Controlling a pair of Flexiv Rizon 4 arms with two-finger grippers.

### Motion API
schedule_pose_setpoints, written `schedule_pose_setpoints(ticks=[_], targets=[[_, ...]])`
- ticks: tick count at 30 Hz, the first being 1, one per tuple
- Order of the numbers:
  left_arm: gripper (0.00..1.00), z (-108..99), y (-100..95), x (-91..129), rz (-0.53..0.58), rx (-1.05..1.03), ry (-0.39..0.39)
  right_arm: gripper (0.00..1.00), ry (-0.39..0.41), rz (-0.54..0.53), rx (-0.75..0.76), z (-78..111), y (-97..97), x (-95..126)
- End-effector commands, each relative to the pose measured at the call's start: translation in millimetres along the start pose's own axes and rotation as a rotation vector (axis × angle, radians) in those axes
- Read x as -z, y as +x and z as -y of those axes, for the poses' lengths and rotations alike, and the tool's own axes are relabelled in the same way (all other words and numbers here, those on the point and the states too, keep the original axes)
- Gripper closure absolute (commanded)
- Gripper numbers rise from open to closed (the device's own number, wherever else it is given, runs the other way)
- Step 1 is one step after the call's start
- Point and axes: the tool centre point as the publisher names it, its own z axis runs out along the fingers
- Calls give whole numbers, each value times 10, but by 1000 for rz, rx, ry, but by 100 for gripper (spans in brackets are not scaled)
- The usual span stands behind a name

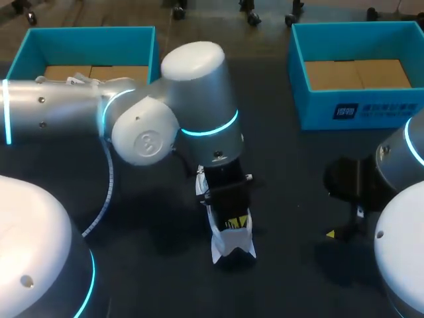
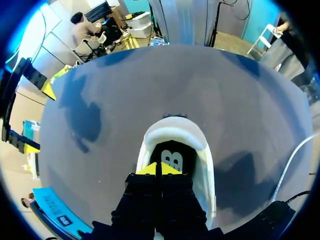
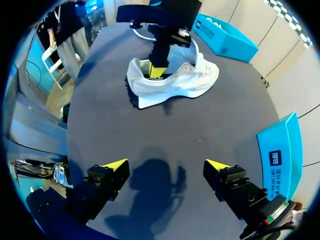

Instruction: Take the shoe out of the shoebox, open the shoe tongue, remove and reinsert the insole, then place the shoe into the shoebox

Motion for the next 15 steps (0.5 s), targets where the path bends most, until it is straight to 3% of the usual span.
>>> schedule_pose_setpoints(ticks=[1, 7, 11, 15], targets=[[100, -36, 44, -240, 52, -7, -7, 0, -1, 2, 1, 10, 15, 9], [100, -81, 61, -402, 46, -4, -32, 0, -1, 2, 1, 10, 15, 9], [100, -76, 134, -214, 14, -21, -87, 0, -1, 2, 1, 10, 15, 9], [100, -67, 123, -28, 51, -35, -76, 0, -1, 2, 1, 10, 15, 9]])
